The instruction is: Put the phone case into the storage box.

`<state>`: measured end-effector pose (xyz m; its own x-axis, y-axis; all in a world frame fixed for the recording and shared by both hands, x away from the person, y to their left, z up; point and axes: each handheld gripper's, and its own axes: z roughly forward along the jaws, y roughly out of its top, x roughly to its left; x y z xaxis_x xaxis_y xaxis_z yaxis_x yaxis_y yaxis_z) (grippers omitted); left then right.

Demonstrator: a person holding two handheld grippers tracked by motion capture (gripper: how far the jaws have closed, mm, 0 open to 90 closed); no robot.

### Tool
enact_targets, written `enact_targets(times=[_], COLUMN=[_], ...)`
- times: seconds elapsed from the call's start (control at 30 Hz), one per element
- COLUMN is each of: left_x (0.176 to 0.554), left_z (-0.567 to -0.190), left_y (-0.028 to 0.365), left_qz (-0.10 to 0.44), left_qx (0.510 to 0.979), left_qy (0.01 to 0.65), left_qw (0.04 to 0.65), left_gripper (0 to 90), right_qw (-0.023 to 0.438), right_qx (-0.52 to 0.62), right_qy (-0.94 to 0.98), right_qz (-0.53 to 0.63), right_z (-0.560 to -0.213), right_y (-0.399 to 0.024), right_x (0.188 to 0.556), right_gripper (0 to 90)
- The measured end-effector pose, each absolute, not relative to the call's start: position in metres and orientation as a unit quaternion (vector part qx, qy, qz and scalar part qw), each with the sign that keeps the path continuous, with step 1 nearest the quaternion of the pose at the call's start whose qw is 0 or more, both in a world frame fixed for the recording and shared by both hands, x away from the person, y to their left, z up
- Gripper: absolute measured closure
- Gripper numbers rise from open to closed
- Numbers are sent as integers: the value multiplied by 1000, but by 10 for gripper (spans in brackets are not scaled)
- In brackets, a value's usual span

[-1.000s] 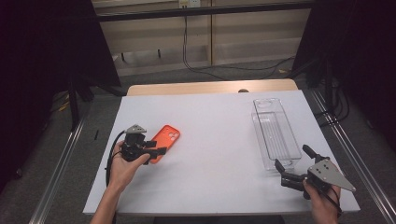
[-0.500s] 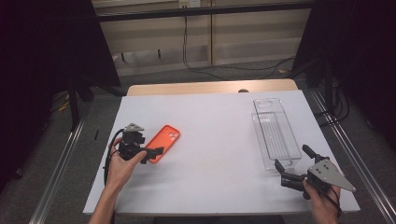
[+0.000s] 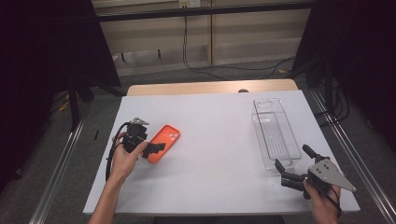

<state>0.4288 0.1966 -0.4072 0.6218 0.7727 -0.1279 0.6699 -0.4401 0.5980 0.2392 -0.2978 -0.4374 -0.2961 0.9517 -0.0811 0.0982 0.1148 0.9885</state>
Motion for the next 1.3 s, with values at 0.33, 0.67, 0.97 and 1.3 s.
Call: enact_targets(times=[0.33,0.67,0.97,1.3], left_x=[450,458,461,459], left_z=[-412,-427,-437,-441], left_y=[180,175,168,164], left_qz=[59,56,68,75], left_qx=[873,877,892,897], left_qy=[408,411,393,387], left_qw=[261,242,213,199], left_gripper=[55,55,58,17], right_qw=[416,416,418,416], right_qx=[426,426,427,426], right_qy=[619,619,619,620], right_qz=[513,512,510,512], right_z=[-438,-437,-438,-438], right_y=[-298,-299,-299,-299], right_x=[239,238,238,238], right_gripper=[0,0,0,0])
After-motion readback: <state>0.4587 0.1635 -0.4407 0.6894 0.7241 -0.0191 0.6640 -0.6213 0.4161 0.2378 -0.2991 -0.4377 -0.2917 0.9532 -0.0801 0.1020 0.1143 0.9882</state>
